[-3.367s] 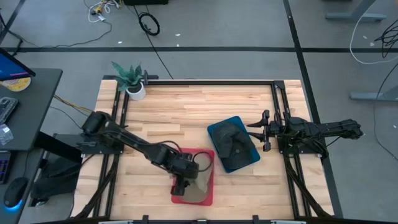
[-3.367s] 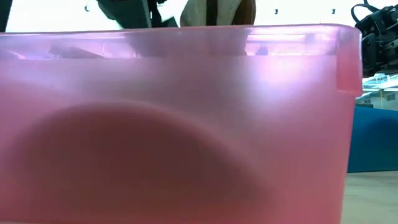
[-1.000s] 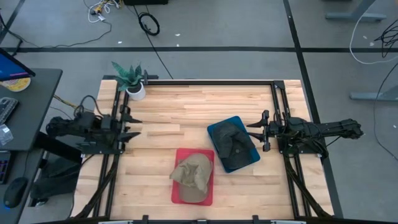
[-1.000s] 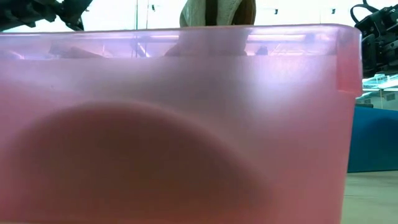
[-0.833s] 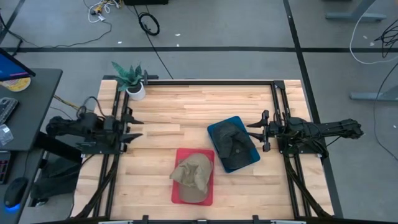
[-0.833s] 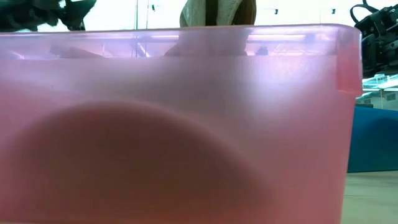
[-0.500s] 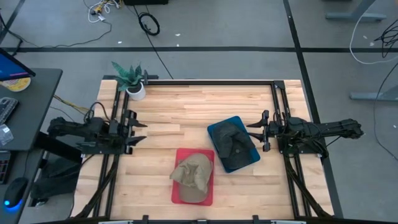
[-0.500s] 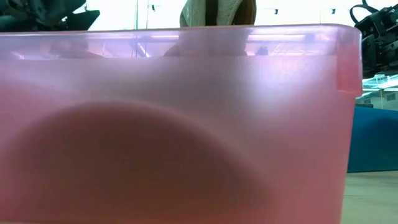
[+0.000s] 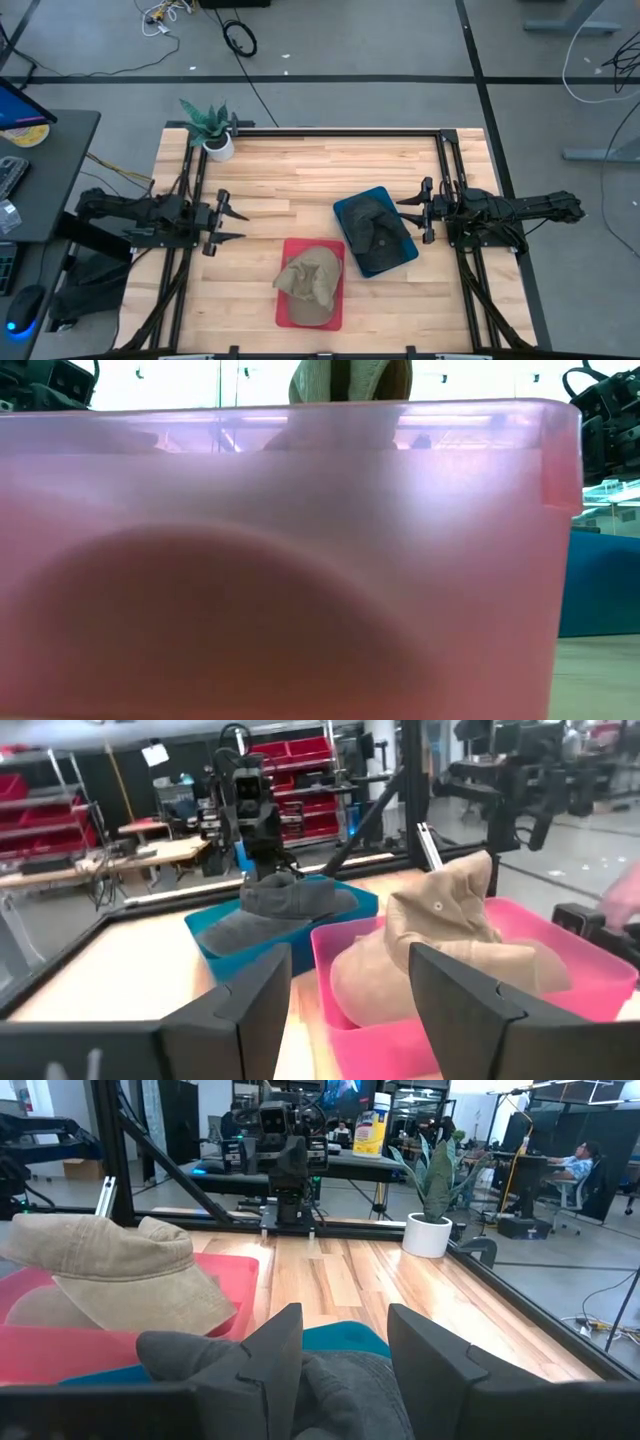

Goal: Pick & Place hat
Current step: Return to Home Position

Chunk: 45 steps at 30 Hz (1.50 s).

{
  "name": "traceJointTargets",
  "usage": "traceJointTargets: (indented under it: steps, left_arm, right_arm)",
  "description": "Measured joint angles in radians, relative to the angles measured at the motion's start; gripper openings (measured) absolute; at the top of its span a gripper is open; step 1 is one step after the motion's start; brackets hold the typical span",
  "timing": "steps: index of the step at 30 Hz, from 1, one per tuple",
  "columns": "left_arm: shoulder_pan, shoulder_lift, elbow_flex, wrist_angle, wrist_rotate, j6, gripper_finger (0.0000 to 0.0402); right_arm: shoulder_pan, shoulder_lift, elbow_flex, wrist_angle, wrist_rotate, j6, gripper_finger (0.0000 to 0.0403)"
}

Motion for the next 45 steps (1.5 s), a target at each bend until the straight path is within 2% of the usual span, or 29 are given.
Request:
traceJointTargets:
  steps: [45]
  left_arm:
    - [0.000, 0.025, -0.001, 0.026, -0.010, -0.012, 0.0209]
  right_arm:
    - [0.000, 0.000, 0.000, 0.000, 0.000, 0.000, 0.0155]
